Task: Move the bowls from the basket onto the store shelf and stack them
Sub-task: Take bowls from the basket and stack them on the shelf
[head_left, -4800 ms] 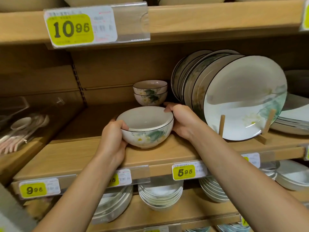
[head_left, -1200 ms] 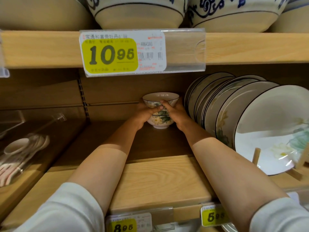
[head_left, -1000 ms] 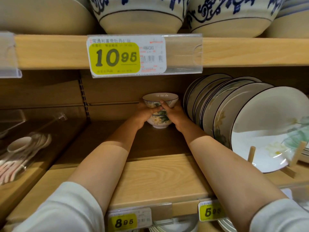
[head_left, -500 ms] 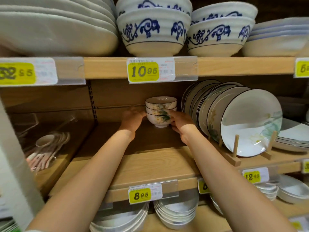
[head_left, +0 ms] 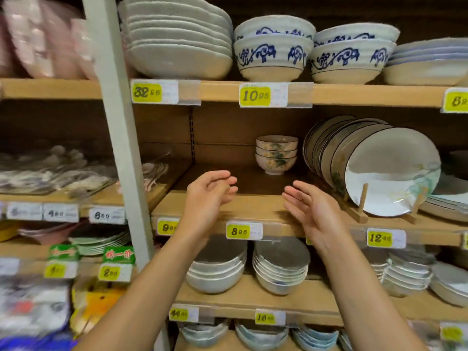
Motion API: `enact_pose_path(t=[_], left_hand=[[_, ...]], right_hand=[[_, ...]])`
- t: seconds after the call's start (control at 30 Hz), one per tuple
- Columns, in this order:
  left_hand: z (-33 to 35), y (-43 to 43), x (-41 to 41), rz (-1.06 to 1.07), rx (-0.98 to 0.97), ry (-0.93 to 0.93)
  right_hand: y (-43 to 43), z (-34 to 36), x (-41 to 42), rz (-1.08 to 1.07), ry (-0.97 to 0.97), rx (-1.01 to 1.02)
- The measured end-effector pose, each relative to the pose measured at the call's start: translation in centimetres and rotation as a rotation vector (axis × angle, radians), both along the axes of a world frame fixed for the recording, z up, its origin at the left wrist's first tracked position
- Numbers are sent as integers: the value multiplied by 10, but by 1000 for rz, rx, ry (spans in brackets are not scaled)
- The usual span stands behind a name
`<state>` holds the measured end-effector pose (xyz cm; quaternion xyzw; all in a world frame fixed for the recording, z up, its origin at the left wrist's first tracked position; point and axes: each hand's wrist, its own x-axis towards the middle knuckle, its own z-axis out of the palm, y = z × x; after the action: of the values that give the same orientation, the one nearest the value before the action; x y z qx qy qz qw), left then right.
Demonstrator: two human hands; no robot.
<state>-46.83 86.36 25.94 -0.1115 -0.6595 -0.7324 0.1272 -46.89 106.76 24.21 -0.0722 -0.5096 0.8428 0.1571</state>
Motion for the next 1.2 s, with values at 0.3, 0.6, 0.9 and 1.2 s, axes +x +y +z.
enact_pose_path(t=[0.3,0.6,0.9,1.2], left_hand=[[-61,-65,136,227,119,-109],[-116,-179,224,478,99,-241],[-176,-312,243,563,66,-455],[-249,-394,232,452,-136,-736]], right_hand=[[-65,-52,80,294,-104,12],[-176,-105,123,556,-194,95],[-313,-180,142,658,-338,338],[-378,-291,156,672,-710,557]])
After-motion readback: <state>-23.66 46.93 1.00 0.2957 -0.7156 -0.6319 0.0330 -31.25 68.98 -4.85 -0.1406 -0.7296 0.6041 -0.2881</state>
